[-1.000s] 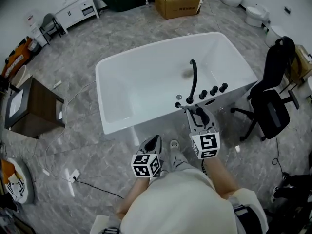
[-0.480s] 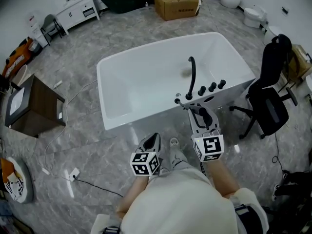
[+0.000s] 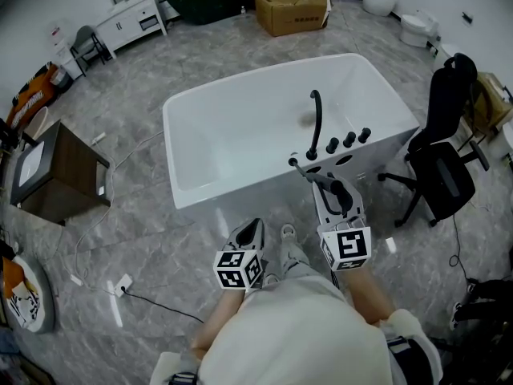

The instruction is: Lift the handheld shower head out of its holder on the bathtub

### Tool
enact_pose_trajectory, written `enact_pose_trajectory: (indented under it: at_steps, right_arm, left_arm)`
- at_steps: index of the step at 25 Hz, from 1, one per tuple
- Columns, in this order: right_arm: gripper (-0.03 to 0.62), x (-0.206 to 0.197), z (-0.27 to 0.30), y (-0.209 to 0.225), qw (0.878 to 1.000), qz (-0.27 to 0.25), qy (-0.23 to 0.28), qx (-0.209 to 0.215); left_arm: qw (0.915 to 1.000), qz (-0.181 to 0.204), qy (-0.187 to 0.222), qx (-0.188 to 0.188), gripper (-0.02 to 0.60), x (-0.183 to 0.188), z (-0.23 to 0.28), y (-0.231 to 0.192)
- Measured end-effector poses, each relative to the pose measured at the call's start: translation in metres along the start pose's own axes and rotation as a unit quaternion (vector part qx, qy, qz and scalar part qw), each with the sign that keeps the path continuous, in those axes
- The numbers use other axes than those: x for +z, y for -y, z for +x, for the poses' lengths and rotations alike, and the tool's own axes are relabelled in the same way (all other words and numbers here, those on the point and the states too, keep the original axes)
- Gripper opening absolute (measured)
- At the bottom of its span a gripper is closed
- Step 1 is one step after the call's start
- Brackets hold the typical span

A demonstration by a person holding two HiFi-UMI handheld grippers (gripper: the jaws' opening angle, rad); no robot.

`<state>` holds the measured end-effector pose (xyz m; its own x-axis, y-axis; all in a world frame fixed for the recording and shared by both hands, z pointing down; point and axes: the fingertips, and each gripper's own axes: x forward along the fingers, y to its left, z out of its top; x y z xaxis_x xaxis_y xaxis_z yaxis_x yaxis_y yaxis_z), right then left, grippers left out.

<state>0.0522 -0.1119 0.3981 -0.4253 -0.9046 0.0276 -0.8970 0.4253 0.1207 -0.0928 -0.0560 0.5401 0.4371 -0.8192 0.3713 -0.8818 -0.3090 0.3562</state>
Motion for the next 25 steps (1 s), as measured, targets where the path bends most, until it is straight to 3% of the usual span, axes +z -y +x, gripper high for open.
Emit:
enact_pose_trajectory:
  at_steps: [25]
  right_arm:
    - [0.141, 0.011, -0.012, -0.004, 1.000, 0.005, 0.024, -0.004]
  left_arm:
    - [0.9999, -0.001, 0.010, 0.002, 0.020, 0.000, -0.012, 0.002]
